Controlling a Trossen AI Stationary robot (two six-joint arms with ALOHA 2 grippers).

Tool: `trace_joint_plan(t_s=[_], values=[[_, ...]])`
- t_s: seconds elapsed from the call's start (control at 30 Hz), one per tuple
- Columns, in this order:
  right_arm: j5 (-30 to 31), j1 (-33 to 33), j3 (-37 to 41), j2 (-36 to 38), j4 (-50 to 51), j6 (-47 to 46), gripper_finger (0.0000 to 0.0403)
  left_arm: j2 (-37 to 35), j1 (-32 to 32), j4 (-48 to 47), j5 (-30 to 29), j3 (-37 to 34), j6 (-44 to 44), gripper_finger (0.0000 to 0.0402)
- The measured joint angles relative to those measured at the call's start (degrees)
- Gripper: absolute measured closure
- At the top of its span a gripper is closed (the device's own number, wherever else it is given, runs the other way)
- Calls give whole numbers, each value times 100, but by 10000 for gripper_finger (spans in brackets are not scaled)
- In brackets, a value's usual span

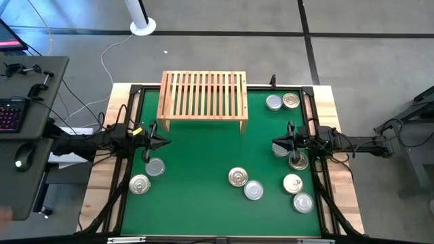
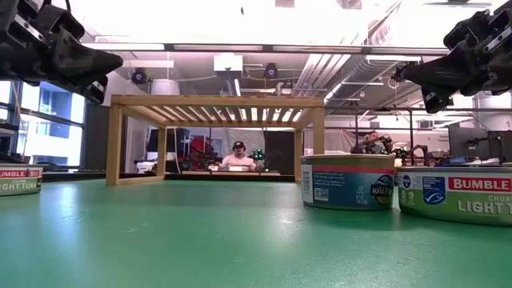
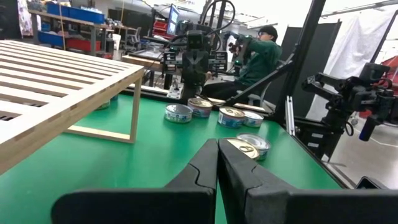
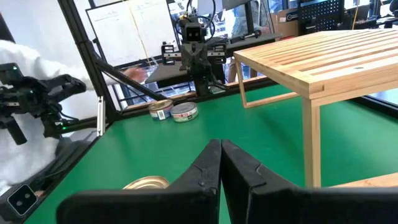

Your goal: Stack canned seafood by type on shelf

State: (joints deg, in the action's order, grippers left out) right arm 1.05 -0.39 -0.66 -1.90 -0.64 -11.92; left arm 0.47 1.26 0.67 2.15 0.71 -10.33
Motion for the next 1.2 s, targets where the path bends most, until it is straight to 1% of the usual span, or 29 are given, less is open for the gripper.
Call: trace_joint_plan(t_s=[0.7,0.87,0.93,0.97,1.03,1.07,1.1,1.13,1.2], values=[[-1,-1,0,-1,1,1,400,-1,2,12,0,0,-6,401],[-1,1,-1,-1,-1,2,400,2,0,511,-30,0,-6,401],[1,0,-1,-1,0,2,400,46,-15,867,-38,7,-406,402],[1,0,0,-1,0,-1,400,77,-43,1022,97,7,-593,401],[1,-1,0,-1,0,2,400,200,-180,1337,618,7,-675,402],[1,1,0,-1,-1,-1,400,299,-300,1435,728,7,-700,402],[1,-1,-1,-1,1,2,400,411,-451,1506,693,6,-701,402],[1,-1,0,-1,1,0,400,549,-623,1600,525,4,-668,402],[1,1,0,-1,-1,1,400,898,-1050,1860,-52,15,-434,402]])
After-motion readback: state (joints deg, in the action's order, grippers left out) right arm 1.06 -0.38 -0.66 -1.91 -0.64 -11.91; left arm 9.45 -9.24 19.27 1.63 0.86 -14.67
